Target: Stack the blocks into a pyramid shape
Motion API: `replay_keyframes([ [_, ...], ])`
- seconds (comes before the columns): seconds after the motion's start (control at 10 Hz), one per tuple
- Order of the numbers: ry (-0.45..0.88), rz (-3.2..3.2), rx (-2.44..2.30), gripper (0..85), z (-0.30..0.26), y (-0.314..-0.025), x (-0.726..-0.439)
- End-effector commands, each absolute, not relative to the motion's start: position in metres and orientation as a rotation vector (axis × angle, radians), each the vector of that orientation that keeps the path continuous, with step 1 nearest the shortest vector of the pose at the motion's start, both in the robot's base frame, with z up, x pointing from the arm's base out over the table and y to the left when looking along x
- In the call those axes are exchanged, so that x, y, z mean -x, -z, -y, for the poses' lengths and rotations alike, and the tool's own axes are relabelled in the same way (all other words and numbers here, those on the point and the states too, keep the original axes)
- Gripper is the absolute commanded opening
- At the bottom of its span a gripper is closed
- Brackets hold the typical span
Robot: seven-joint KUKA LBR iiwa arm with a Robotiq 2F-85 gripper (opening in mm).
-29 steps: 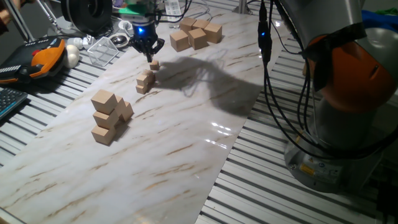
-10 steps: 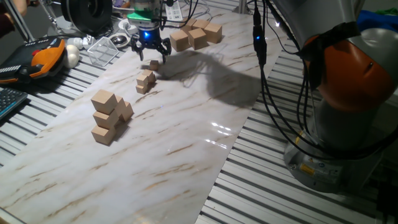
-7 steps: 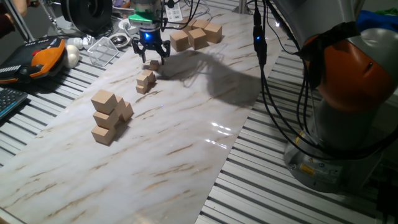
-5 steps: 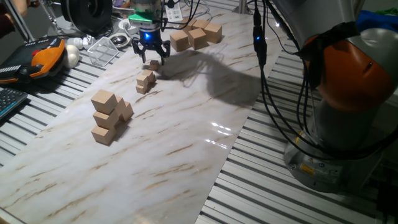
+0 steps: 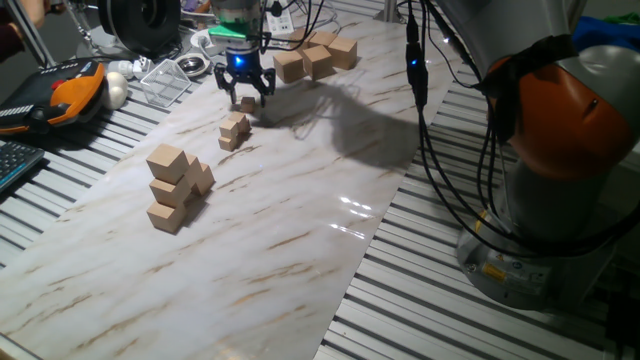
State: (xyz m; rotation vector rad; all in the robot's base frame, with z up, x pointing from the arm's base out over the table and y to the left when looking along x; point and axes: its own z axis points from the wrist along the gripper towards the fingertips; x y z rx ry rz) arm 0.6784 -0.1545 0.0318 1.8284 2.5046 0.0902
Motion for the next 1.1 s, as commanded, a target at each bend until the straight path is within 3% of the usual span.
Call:
replay_keyframes([
  [0.0, -0.093, -2.507, -1.824, 51.0, 0.155, -0.032, -0.678],
  [0.1, -0.099, -2.511, -1.822, 51.0, 0.155, -0.031, -0.678],
  [0.4, -0.114, -2.532, -1.787, 0.0, 0.154, -0.033, -0.677],
  [0.6, -0.073, -2.529, -1.781, 0.0, 0.151, -0.049, -0.675],
  [1.0, 0.042, -2.492, -1.947, 0.0, 0.129, -0.125, -0.665],
])
